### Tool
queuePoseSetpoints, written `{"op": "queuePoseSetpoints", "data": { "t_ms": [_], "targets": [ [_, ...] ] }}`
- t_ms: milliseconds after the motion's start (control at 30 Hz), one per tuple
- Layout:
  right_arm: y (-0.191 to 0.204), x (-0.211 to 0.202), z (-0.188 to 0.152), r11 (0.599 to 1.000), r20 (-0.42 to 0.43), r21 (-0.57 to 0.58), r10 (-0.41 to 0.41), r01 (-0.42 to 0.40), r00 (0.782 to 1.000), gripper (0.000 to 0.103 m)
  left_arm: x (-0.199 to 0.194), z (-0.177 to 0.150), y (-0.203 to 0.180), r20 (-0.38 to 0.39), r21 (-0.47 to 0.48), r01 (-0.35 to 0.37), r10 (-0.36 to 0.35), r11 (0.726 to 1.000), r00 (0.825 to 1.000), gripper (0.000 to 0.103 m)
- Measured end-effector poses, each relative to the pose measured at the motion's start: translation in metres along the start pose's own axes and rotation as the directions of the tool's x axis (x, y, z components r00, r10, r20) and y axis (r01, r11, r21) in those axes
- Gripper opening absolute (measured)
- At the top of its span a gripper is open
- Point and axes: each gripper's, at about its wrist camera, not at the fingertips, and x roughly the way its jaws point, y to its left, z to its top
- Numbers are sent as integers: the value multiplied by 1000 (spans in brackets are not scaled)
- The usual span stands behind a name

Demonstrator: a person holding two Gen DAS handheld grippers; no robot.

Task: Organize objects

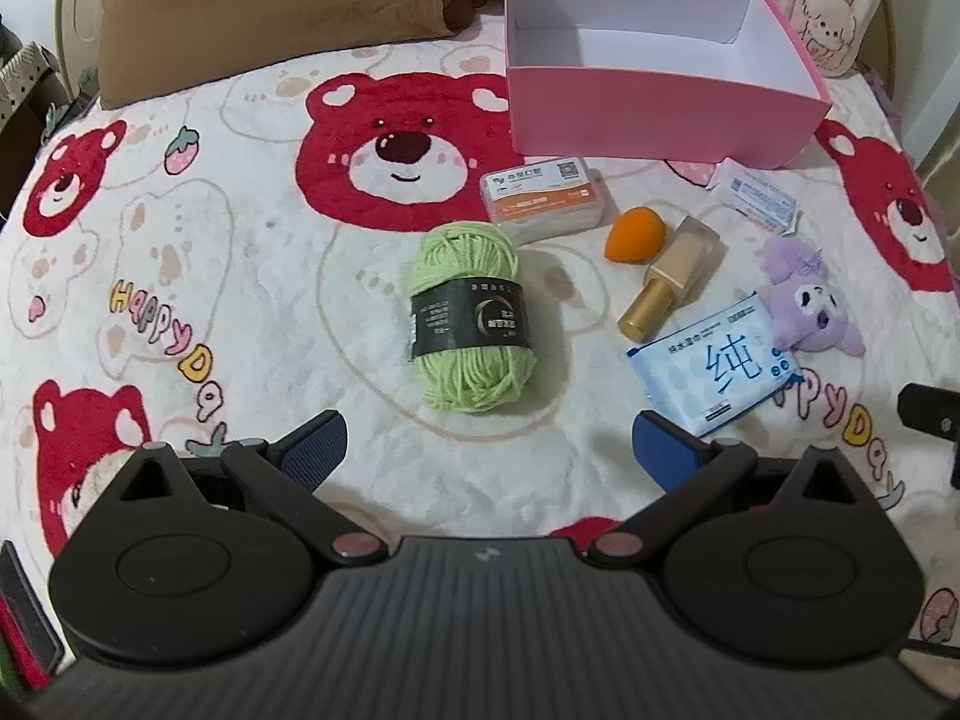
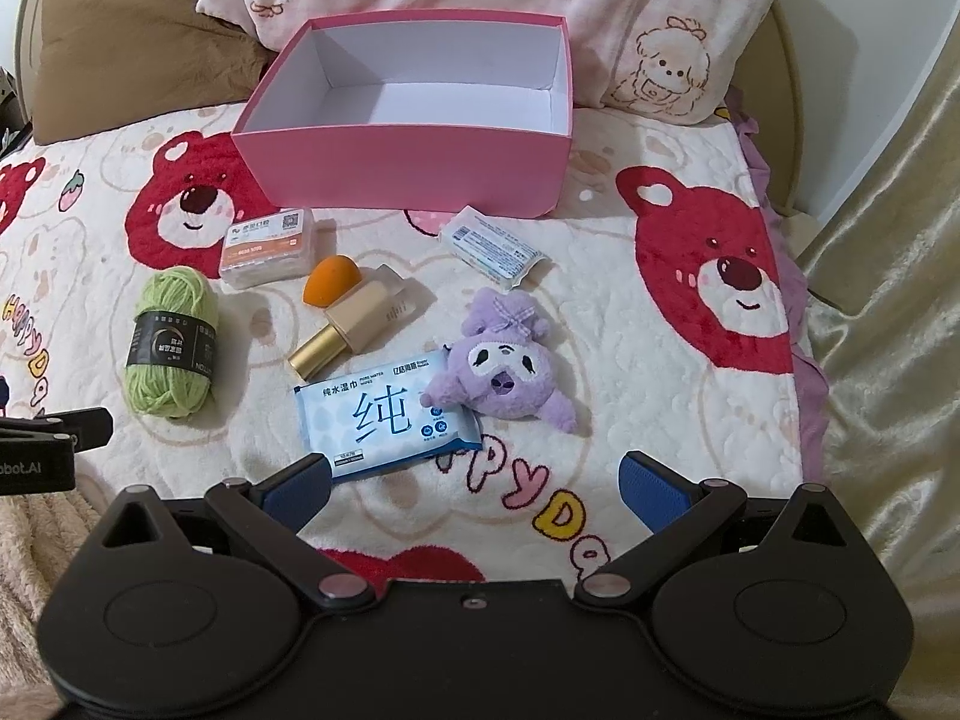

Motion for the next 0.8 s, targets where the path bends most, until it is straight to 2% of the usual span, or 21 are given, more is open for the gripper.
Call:
{"op": "queuePoseSetpoints", "data": {
  "t_ms": [800],
  "targets": [
    [0, 5, -2, 1000, -13, -4, -3, 3, 1000, 103, -7, -1, -1, 22, 4, 32, -32, 999, 999, 103]
  ]
}}
